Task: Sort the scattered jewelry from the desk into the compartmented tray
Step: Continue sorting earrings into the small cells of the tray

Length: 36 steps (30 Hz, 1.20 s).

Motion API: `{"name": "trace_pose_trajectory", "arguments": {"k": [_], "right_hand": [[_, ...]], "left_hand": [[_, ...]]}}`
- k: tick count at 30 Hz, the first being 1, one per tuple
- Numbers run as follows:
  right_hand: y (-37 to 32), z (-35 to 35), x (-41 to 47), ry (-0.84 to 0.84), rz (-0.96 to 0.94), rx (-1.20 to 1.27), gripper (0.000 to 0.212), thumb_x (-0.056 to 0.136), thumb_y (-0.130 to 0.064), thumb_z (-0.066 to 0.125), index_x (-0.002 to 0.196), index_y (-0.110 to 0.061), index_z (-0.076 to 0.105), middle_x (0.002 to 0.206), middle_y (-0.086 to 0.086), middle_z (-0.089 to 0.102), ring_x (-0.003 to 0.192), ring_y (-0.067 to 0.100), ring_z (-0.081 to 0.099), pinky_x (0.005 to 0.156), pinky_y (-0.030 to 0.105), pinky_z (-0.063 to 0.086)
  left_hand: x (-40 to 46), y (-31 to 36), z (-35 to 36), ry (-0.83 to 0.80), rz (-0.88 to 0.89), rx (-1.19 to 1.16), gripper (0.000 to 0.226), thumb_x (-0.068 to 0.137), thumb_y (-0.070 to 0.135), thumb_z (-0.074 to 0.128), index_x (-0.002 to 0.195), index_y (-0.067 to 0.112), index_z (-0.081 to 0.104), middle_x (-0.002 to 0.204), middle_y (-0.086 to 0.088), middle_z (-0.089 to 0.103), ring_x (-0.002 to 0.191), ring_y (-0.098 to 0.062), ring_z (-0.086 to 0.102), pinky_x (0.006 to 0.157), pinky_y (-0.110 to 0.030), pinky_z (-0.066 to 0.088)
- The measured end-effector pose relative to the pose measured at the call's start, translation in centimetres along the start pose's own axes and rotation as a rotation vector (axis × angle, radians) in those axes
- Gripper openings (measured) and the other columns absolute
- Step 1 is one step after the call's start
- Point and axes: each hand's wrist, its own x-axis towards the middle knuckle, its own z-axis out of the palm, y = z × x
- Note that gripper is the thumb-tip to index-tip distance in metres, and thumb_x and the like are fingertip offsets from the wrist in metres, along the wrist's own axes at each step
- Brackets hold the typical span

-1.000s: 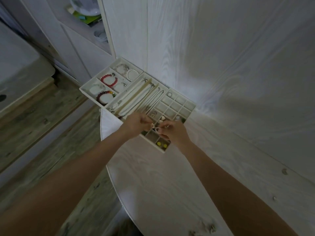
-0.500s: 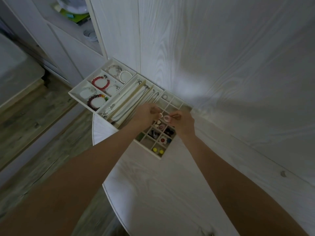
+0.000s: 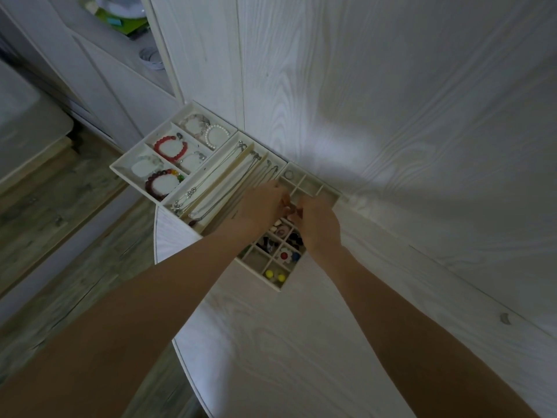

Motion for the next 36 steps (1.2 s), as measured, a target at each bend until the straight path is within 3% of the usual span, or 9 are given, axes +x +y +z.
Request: {"name": "trace_pose_trajectory", "arguments": {"k": [3, 7, 9, 12, 18, 22, 26, 36], "right_hand": [[0.1, -0.3, -0.3, -0.001, -0.069, -0.069, 0.019, 0.095, -0.021, 0.053, 0.110, -0.010, 0.057, 0.107, 0.010, 0.059, 0.093, 0.025, 0.060, 0.074, 0.031, 0.045], [0.2, -1.0, 0.0, -0.050, -0.120, -0.131, 0.026, 0.095, -0.028, 0.054, 0.113, -0.010, 0.059, 0.107, 0.009, 0.058, 0.094, 0.024, 0.061, 0.078, 0.032, 0.048], [0.4, -1.1, 0.1, -0.082, -0.118, -0.142, 0.026, 0.095, -0.030, 0.053, 0.108, -0.010, 0.062, 0.103, 0.009, 0.059, 0.091, 0.023, 0.061, 0.077, 0.032, 0.049], [0.5, -1.1, 0.0, -0.090, -0.101, -0.140, 0.021, 0.096, -0.025, 0.051, 0.098, -0.010, 0.066, 0.096, 0.008, 0.060, 0.086, 0.023, 0.060, 0.069, 0.029, 0.044], [0.2, -0.5, 0.1, -0.103, -0.067, -0.117, 0.021, 0.096, -0.020, 0.050, 0.091, -0.011, 0.068, 0.093, 0.008, 0.063, 0.071, 0.017, 0.051, 0.062, 0.026, 0.037], [0.4, -1.2, -0.5, -0.104, -0.084, -0.168, 0.026, 0.097, -0.020, 0.046, 0.111, -0.015, 0.067, 0.109, 0.008, 0.057, 0.093, 0.022, 0.058, 0.074, 0.028, 0.042], [0.4, -1.8, -0.7, -0.101, -0.115, -0.228, 0.029, 0.098, -0.023, 0.043, 0.118, -0.019, 0.064, 0.117, 0.007, 0.052, 0.102, 0.020, 0.054, 0.088, 0.030, 0.038], [0.2, -2.1, -0.8, -0.122, -0.112, -0.228, 0.031, 0.098, -0.020, 0.042, 0.121, -0.018, 0.063, 0.119, 0.008, 0.050, 0.107, 0.021, 0.051, 0.090, 0.030, 0.038]], "left_hand": [[-0.1, -0.2, 0.3, 0.048, 0.089, 0.138, 0.020, 0.088, 0.029, 0.061, 0.103, 0.016, 0.063, 0.113, -0.001, 0.055, 0.105, -0.018, 0.054, 0.094, -0.031, 0.033], [-0.1, -0.2, -0.1, 0.043, 0.199, 0.318, 0.020, 0.089, 0.028, 0.058, 0.104, 0.018, 0.066, 0.117, -0.003, 0.052, 0.110, -0.019, 0.050, 0.095, -0.034, 0.031], [0.1, 0.0, -0.5, 0.050, 0.247, 0.394, 0.015, 0.081, 0.024, 0.067, 0.093, 0.016, 0.071, 0.114, -0.005, 0.057, 0.104, -0.020, 0.055, 0.089, -0.036, 0.038], [0.2, 0.3, -1.2, 0.016, 0.298, 0.475, 0.012, 0.063, 0.022, 0.081, 0.072, 0.019, 0.074, 0.092, -0.001, 0.062, 0.085, -0.019, 0.061, 0.076, -0.035, 0.044], [0.6, 0.7, -1.6, 0.001, 0.342, 0.631, 0.017, 0.056, 0.028, 0.082, 0.067, 0.029, 0.070, 0.085, 0.009, 0.060, 0.077, -0.009, 0.057, 0.072, -0.028, 0.043], [0.5, 0.7, -1.5, 0.020, 0.295, 0.538, 0.010, 0.074, 0.022, 0.073, 0.084, 0.021, 0.072, 0.103, 0.003, 0.058, 0.096, -0.014, 0.055, 0.086, -0.032, 0.038], [1.0, 1.0, -1.2, -0.013, 0.230, 0.529, 0.021, 0.087, 0.022, 0.058, 0.105, 0.020, 0.068, 0.127, -0.001, 0.046, 0.118, -0.016, 0.043, 0.098, -0.034, 0.027], [1.0, 1.6, -1.2, -0.025, 0.158, 0.537, 0.022, 0.088, 0.022, 0.056, 0.106, 0.015, 0.066, 0.135, -0.005, 0.042, 0.120, -0.019, 0.043, 0.096, -0.037, 0.031]]}}
